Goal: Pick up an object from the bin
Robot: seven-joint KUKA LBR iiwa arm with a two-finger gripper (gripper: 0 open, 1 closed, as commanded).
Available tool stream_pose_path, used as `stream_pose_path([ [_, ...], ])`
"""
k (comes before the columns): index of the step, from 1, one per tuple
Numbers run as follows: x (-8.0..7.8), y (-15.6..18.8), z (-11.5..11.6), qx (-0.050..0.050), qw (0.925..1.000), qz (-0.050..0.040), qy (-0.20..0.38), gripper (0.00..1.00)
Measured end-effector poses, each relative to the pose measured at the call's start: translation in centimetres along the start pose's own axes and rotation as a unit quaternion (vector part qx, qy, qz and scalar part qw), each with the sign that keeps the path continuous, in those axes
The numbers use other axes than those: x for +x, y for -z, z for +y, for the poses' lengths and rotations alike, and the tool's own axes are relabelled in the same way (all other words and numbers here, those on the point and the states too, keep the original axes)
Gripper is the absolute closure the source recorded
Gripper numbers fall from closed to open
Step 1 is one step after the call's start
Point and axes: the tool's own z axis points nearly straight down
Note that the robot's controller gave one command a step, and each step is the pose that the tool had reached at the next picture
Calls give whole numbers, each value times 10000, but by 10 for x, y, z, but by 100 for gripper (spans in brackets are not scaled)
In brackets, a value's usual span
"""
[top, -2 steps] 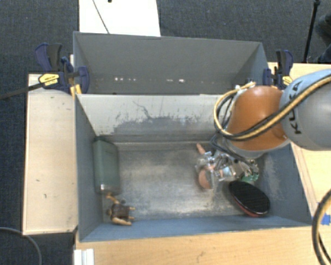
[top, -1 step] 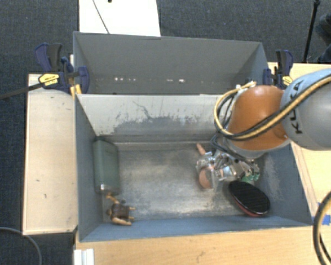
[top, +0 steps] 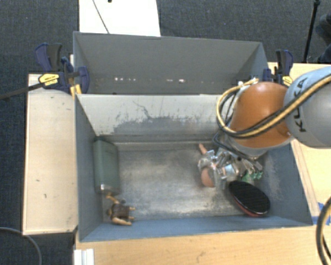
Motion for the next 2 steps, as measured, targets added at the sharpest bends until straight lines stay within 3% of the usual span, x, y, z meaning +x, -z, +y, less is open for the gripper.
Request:
stream_pose_path([
  [2,-1,13,-1,22,10000,-9,-12,100],
])
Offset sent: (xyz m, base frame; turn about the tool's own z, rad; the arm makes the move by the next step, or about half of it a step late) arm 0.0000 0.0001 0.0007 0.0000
